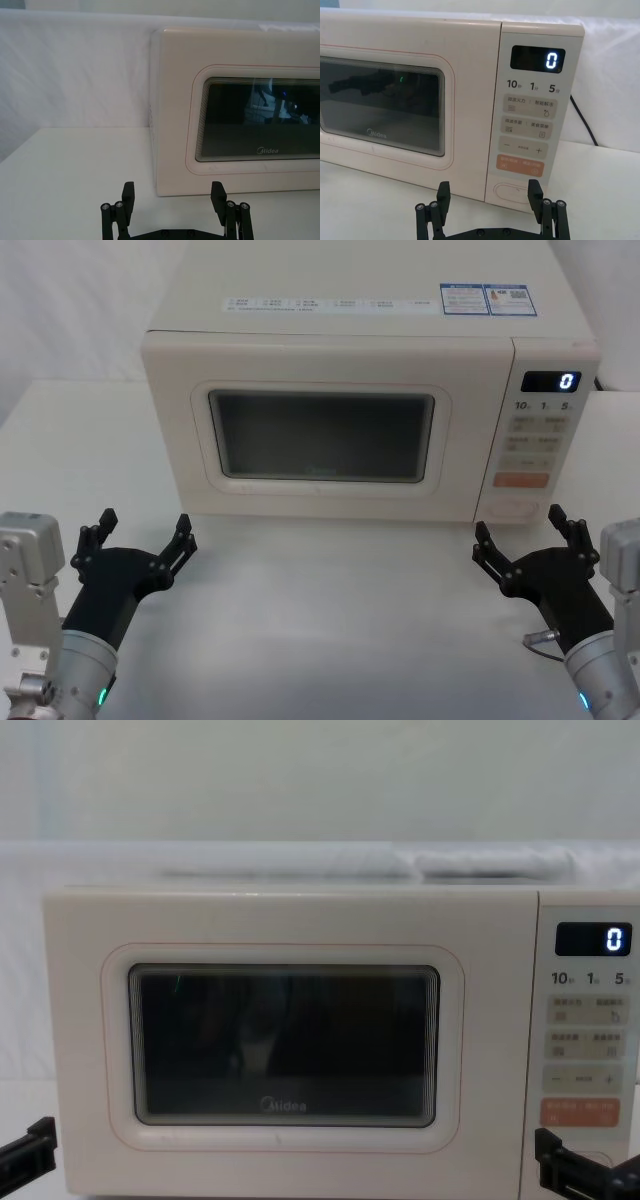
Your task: Press the button to open the microwave door with one hand; close the microwave door with the other hand.
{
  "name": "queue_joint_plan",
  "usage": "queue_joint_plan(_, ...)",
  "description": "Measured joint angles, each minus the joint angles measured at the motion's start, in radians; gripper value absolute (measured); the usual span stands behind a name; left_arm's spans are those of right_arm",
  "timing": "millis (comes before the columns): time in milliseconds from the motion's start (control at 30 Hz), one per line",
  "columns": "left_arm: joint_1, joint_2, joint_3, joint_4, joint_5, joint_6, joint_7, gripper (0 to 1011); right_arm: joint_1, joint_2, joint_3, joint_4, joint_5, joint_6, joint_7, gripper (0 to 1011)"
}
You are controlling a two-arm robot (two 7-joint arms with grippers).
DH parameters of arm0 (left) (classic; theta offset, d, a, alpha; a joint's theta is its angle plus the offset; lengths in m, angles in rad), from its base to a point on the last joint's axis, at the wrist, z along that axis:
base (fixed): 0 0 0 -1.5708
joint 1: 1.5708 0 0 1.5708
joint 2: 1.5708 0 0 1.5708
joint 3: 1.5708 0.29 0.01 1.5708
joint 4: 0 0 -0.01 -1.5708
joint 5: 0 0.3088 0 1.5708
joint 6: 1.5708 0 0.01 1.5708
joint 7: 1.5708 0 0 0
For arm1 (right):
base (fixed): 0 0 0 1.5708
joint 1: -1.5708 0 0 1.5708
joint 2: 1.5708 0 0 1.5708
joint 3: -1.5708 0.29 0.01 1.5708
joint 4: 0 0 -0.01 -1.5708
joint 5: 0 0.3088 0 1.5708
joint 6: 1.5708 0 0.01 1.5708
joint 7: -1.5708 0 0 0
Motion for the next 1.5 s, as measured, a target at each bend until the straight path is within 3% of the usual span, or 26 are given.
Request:
queue_joint_plan(1433,0.000,0.000,0.000,0.000,0.000,0.000,0.000,1001,0.000,0.000,0.000,0.000,0.000,0.000,0.000,1002)
queue_joint_plan(1500,0.000,0.000,0.000,0.000,0.000,0.000,0.000,1001,0.000,0.000,0.000,0.000,0.000,0.000,0.000,960)
